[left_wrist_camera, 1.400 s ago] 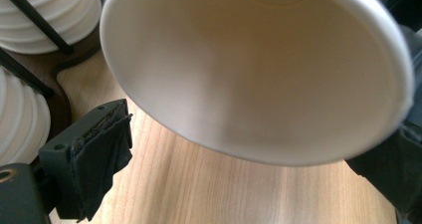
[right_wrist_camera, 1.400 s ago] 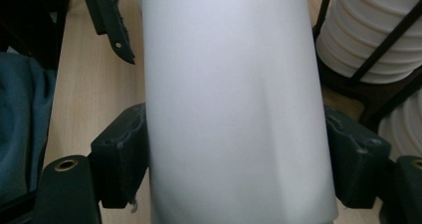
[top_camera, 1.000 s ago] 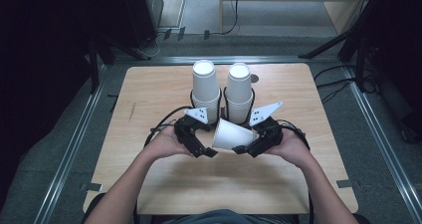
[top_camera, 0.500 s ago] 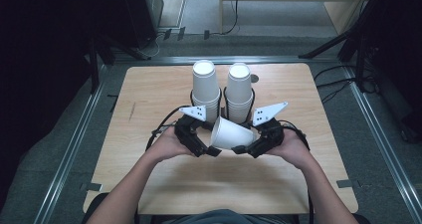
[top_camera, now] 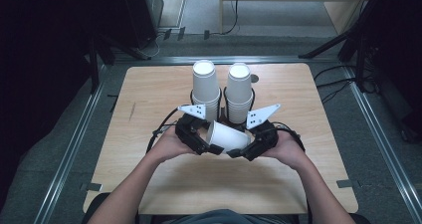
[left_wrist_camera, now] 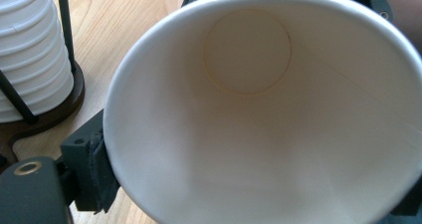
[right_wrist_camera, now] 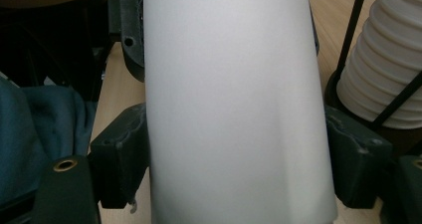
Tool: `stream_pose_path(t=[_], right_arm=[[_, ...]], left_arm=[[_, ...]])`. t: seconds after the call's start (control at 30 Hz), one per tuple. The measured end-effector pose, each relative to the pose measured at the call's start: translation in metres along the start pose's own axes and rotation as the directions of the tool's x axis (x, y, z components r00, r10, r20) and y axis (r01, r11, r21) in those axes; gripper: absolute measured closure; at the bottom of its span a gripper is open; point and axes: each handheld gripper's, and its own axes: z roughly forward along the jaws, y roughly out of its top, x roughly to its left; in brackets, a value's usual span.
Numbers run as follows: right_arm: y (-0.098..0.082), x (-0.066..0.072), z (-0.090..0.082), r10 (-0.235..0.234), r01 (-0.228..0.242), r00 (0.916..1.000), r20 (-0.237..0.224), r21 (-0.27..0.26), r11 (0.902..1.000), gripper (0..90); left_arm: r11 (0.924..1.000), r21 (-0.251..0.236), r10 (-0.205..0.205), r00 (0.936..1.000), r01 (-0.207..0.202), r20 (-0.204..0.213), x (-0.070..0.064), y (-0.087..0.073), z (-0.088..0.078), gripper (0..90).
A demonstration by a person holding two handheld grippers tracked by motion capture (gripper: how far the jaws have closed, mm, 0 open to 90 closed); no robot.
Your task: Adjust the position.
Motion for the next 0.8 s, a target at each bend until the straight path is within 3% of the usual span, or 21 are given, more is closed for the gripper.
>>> stream_pose_path(t=[0.13,0.37,0.6,0.8], right_arm=[[-0.001,0.001,0.001,0.000,0.000,1.0000,0.004,0.021,0.9998,22.6],[-0.001,0.000,0.004,0.021,-0.021,0.9997,0.008,0.058,0.9981,19.5],[-0.005,-0.001,0.000,0.060,-0.063,0.9978,0.027,0.086,0.9943,14.9],[-0.009,-0.003,-0.001,0.068,-0.072,0.9966,0.047,0.104,0.9919,15.0]], left_arm=[[0.9995,0.020,0.025,0.9996,-0.025,-0.010,-0.001,0.001,0.000,12.3],[0.9980,0.058,0.028,0.9994,-0.027,-0.021,-0.001,0.001,0.002,13.8],[0.9956,0.091,0.025,0.9993,-0.023,-0.028,0.004,0.002,-0.009,13.6],[0.9923,0.119,0.043,0.9969,-0.035,-0.066,0.005,0.003,-0.018,13.6]])
